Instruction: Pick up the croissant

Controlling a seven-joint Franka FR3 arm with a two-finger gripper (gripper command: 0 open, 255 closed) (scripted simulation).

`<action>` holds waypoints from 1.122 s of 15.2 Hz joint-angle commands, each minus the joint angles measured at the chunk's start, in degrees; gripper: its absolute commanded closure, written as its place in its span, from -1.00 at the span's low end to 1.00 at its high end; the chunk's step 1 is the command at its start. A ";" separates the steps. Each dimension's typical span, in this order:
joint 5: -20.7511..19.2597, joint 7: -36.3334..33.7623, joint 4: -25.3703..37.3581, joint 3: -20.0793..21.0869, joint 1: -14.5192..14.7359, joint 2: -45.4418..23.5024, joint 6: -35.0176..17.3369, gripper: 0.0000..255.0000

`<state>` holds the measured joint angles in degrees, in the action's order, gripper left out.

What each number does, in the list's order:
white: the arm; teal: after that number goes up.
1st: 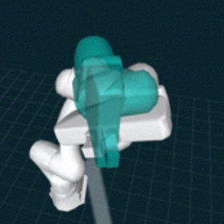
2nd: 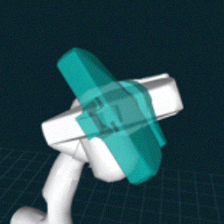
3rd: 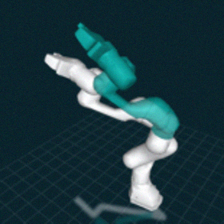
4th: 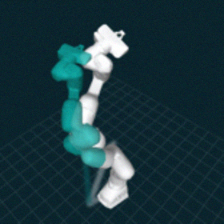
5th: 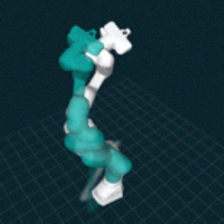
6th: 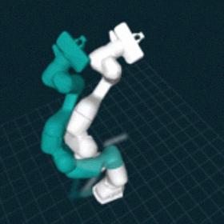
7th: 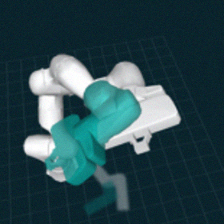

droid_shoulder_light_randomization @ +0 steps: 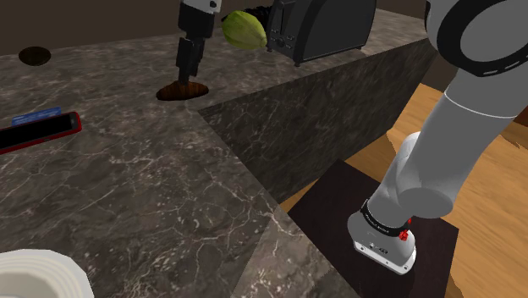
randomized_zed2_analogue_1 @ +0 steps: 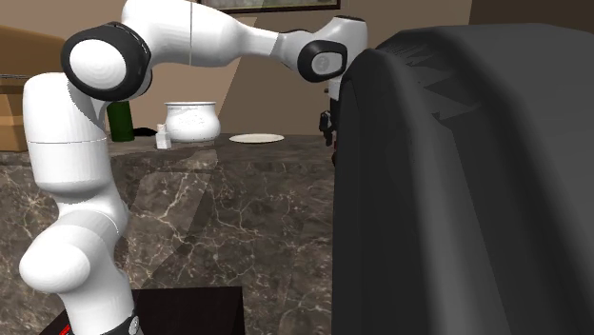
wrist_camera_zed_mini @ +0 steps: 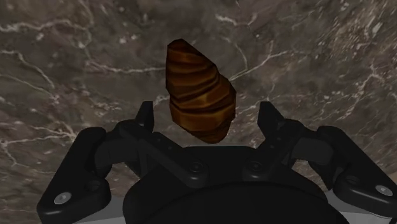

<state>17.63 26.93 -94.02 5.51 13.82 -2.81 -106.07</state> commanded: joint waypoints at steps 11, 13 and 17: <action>0.21 0.61 -2.24 0.02 0.03 0.23 -1.96 1.00; 0.20 0.57 -2.23 0.03 0.04 0.29 -1.89 1.00; -0.09 -0.30 1.21 -0.03 -0.02 -0.04 1.11 1.00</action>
<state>17.63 26.89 -93.76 5.47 13.78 -2.70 -105.74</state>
